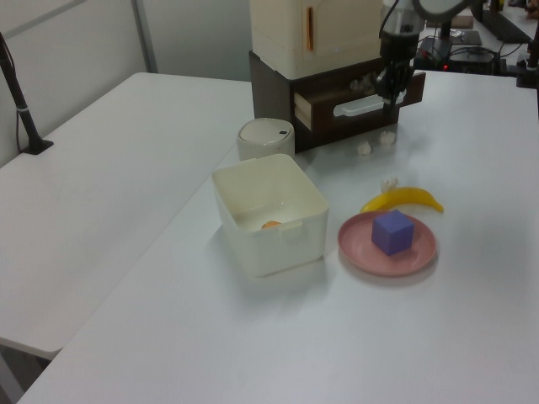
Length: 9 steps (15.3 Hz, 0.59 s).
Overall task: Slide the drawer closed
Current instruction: 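Move the gripper down toward the front of the open brown drawer, then push the drawer front with the gripper into the brown cabinet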
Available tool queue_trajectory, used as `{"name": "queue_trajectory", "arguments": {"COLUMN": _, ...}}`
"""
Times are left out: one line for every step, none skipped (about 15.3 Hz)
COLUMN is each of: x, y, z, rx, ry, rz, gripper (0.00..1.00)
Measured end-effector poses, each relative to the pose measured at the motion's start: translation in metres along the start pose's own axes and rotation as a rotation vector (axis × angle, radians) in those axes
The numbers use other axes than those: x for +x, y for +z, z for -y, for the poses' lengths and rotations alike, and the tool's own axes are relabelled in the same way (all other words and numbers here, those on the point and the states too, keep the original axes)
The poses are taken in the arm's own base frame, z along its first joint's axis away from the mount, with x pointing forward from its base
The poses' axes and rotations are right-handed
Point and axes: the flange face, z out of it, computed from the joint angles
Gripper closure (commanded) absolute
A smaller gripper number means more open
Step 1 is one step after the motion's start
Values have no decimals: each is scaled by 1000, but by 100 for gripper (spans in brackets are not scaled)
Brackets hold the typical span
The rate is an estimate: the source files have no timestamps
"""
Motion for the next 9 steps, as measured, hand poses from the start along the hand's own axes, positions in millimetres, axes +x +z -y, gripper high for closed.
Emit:
{"name": "queue_trajectory", "arguments": {"x": 0, "y": 8, "z": -4, "rx": -2, "ry": 7, "rz": 1, "gripper": 100}}
{"name": "queue_trajectory", "arguments": {"x": 1, "y": 16, "z": -8, "rx": -5, "ry": 15, "rz": 7, "gripper": 100}}
{"name": "queue_trajectory", "arguments": {"x": 3, "y": 23, "z": -13, "rx": -8, "ry": 24, "rz": 11, "gripper": 100}}
{"name": "queue_trajectory", "arguments": {"x": 8, "y": 31, "z": -19, "rx": -10, "ry": 36, "rz": 7, "gripper": 100}}
{"name": "queue_trajectory", "arguments": {"x": 15, "y": 41, "z": -25, "rx": -11, "ry": 49, "rz": -7, "gripper": 100}}
{"name": "queue_trajectory", "arguments": {"x": 20, "y": 49, "z": -29, "rx": -11, "ry": 58, "rz": -21, "gripper": 100}}
{"name": "queue_trajectory", "arguments": {"x": 27, "y": 58, "z": -34, "rx": -10, "ry": 71, "rz": -42, "gripper": 100}}
{"name": "queue_trajectory", "arguments": {"x": 34, "y": 66, "z": -39, "rx": -9, "ry": 90, "rz": -66, "gripper": 100}}
{"name": "queue_trajectory", "arguments": {"x": 41, "y": 74, "z": -44, "rx": -6, "ry": 109, "rz": -95, "gripper": 100}}
